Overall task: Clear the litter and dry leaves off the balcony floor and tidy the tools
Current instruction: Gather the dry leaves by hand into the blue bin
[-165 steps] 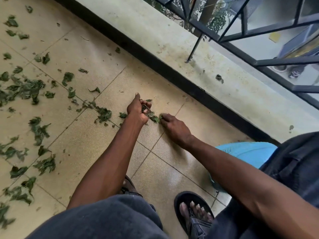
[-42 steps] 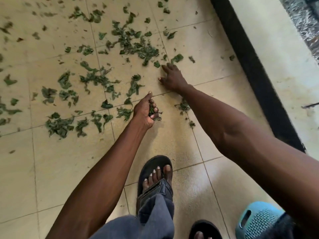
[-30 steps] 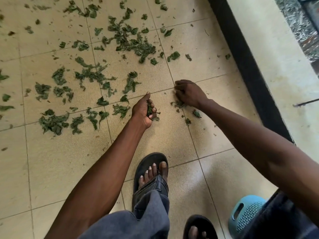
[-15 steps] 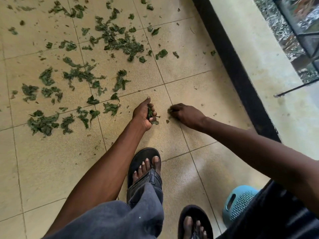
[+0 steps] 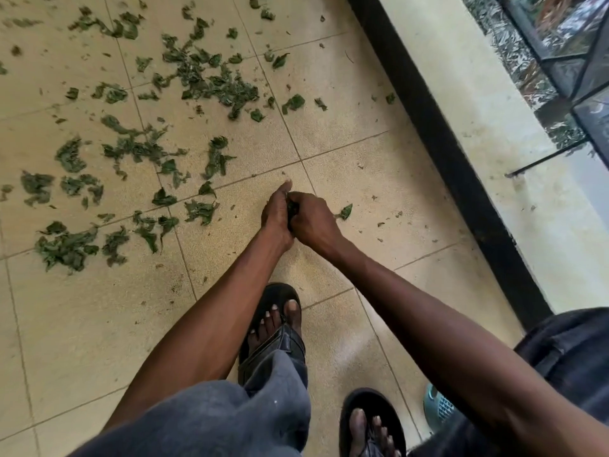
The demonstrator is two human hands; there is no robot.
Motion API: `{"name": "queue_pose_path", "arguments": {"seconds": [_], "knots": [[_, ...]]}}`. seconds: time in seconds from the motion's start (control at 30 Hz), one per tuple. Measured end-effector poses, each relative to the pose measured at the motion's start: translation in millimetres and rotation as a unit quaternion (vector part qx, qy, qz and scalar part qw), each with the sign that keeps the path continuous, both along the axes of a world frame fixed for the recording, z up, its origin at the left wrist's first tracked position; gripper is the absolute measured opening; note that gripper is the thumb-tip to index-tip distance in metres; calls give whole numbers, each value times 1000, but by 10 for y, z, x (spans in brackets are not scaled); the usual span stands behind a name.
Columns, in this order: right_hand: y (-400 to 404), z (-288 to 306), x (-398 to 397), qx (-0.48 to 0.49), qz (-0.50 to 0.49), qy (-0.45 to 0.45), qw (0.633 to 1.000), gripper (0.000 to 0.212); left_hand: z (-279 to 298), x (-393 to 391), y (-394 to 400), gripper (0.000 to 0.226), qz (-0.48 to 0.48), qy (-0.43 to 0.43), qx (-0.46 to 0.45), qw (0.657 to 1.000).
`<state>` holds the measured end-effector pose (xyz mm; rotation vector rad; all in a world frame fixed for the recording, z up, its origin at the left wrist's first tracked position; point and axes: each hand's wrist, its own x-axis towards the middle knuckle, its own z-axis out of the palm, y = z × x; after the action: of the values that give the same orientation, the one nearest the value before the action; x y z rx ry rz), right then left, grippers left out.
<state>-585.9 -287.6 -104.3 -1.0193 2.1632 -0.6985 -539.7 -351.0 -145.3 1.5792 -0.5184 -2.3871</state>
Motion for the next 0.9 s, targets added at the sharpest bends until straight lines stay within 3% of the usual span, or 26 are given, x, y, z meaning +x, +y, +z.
{"name": "queue_pose_path", "arguments": {"seconds": [0.17, 0.23, 0.27, 0.33, 0.37, 0.47, 0.67, 0.83, 0.9], "knots": [[89, 21, -74, -75, -171, 31, 982, 25, -3, -142, 31, 22, -33, -23, -13, 999], [101, 13, -230, -28, -127, 78, 988, 22, -16, -201, 24, 21, -36, -21, -9, 999], [117, -7, -366, -8, -104, 44, 994, 20, -22, -216, 21, 21, -36, -22, -10, 999], [130, 18, -676, -5, -85, -108, 991, 11, -26, -251, 0, 19, -28, -22, -13, 999], [123, 14, -843, -20, -99, -123, 987, 13, -29, -265, -17, 19, -19, -23, -15, 999], [133, -102, -1292, -11, -136, -2, 991, 29, 3, -299, -56, 22, 1, -20, -15, 1000], [404, -621, -1428, 99, 77, 99, 987, 54, -22, -301, -96, 22, 3, -14, -12, 1000], [846, -702, -648, 59, 64, 82, 993, 59, -123, -295, -62, 23, 3, -16, -4, 1000], [934, -679, -435, 8, -17, 60, 998, 60, -143, -304, -41, 20, 2, -15, -6, 1000]]}}
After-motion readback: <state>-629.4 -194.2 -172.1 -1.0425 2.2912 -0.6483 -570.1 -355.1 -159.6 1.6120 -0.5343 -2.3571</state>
